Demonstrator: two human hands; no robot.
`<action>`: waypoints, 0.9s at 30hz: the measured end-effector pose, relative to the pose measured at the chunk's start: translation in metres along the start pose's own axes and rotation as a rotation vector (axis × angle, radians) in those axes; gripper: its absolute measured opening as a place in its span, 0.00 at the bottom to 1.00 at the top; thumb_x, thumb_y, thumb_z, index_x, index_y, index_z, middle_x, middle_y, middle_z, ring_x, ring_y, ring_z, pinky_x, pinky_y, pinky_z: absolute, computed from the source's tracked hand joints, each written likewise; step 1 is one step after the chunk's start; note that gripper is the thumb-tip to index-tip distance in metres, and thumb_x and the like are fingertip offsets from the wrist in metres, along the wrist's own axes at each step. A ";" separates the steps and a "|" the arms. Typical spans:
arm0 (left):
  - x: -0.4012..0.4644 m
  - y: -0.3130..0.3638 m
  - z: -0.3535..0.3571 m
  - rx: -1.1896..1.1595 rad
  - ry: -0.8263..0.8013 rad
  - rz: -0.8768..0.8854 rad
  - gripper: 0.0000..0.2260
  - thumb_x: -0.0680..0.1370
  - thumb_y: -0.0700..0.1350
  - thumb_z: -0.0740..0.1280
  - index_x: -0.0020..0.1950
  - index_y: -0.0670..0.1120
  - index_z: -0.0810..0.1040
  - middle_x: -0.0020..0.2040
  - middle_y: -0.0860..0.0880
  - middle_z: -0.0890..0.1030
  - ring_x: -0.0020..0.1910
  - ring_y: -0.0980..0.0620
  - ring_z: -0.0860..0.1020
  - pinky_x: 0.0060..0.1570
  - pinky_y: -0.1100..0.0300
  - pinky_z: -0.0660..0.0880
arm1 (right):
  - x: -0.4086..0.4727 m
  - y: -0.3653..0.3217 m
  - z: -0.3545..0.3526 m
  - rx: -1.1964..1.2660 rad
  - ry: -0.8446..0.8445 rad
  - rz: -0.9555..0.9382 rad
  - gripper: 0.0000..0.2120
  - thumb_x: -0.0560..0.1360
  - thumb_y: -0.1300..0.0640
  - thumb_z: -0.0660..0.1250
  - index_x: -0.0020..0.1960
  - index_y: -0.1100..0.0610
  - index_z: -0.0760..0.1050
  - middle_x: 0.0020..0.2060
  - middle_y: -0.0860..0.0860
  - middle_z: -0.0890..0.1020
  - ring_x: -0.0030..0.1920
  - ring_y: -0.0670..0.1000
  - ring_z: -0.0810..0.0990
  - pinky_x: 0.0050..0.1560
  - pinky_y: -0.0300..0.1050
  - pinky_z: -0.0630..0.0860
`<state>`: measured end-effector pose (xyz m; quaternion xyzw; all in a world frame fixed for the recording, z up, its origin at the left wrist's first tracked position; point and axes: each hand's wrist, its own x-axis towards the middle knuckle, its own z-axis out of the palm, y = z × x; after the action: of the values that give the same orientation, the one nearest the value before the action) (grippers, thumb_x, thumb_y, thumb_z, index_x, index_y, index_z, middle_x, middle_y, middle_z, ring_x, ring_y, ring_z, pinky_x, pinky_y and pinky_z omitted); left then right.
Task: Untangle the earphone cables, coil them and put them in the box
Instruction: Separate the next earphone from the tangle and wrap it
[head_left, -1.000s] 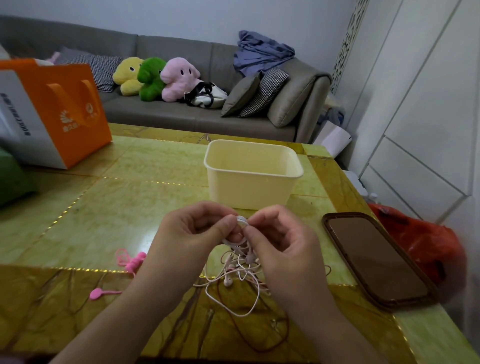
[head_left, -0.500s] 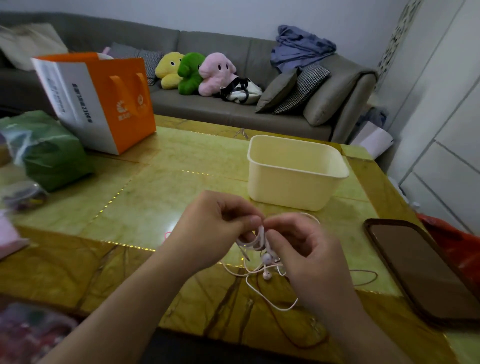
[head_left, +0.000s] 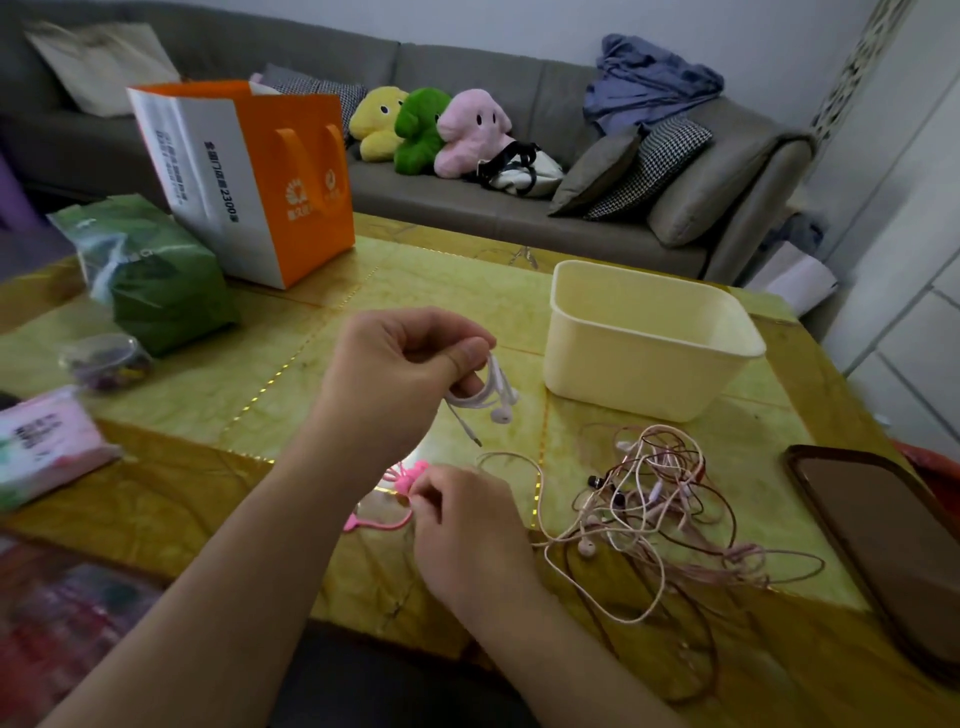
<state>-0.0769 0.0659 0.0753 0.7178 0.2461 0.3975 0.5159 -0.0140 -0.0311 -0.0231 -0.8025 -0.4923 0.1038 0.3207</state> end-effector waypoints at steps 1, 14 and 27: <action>0.000 -0.001 0.000 0.002 0.002 -0.003 0.06 0.79 0.35 0.74 0.49 0.44 0.88 0.34 0.46 0.85 0.33 0.54 0.82 0.40 0.63 0.80 | 0.003 -0.002 0.006 -0.048 0.023 0.006 0.09 0.84 0.49 0.65 0.54 0.51 0.82 0.47 0.47 0.83 0.48 0.49 0.79 0.49 0.45 0.77; 0.002 -0.009 0.009 0.062 -0.008 -0.066 0.05 0.79 0.36 0.74 0.49 0.45 0.88 0.33 0.49 0.85 0.32 0.58 0.83 0.37 0.68 0.78 | 0.024 -0.008 0.030 -0.304 0.189 0.043 0.15 0.67 0.52 0.84 0.45 0.57 0.82 0.34 0.50 0.82 0.33 0.51 0.83 0.29 0.46 0.82; 0.000 -0.010 0.011 0.070 -0.013 -0.089 0.06 0.79 0.37 0.74 0.48 0.47 0.88 0.34 0.49 0.86 0.33 0.56 0.84 0.38 0.67 0.79 | 0.022 0.005 0.015 -0.069 0.090 -0.039 0.09 0.79 0.47 0.75 0.49 0.53 0.81 0.42 0.47 0.83 0.42 0.48 0.80 0.48 0.45 0.83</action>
<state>-0.0671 0.0631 0.0646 0.7265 0.2880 0.3605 0.5092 -0.0063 -0.0076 -0.0347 -0.8071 -0.4964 0.0441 0.3166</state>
